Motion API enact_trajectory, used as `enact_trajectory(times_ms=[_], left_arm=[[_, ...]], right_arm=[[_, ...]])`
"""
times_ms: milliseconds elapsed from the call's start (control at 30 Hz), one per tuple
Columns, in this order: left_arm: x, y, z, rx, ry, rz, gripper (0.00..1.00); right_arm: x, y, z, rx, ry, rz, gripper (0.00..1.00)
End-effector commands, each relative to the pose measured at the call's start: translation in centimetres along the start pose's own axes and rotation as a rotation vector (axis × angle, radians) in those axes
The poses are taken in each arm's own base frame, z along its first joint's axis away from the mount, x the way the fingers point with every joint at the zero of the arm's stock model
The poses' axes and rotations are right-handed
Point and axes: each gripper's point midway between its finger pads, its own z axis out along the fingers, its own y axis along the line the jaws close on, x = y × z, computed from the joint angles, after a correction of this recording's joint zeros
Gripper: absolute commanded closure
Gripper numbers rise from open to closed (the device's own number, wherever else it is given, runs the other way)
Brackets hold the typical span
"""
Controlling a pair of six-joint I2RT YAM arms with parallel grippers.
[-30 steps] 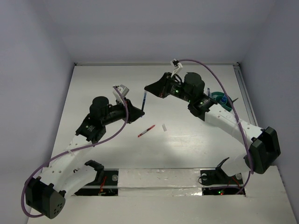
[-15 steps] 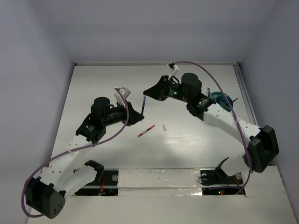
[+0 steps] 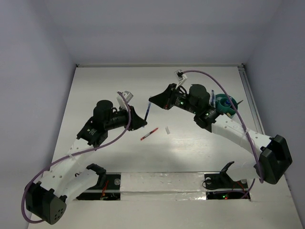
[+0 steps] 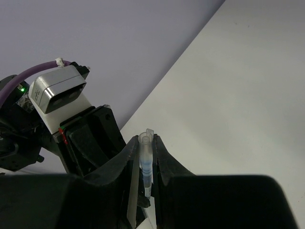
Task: Sort the stationery into containers
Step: Close the pen cap on the pen.
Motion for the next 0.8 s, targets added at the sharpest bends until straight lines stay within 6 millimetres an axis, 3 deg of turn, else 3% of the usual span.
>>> enact_trajectory(times_ms=[0,367,600,767], left_arm=[[-11.8,-4.0,-1.9,0.044,-0.388,0.155,1.00],[-16.3,-6.3,-2.8,0.054,-0.466,0.212,1.00],[-18.1,-7.2,-3.4,0.054,-0.506,0.220,1.00],[-17.9,-8.0,-3.2,0.106,-0.497,0.204,1.00]], right_arm=[[9.7,0.7,-2.0,-0.045,0.337,0.089,1.00],[16.0,0.5,-2.7,-0.069,0.449,0.187,1.00],[18.2,-0.8,-3.2,-0.010,0.463,0.196,1.00],[18.8,-1.6,-2.7,0.047,0.463,0.178,1.00]])
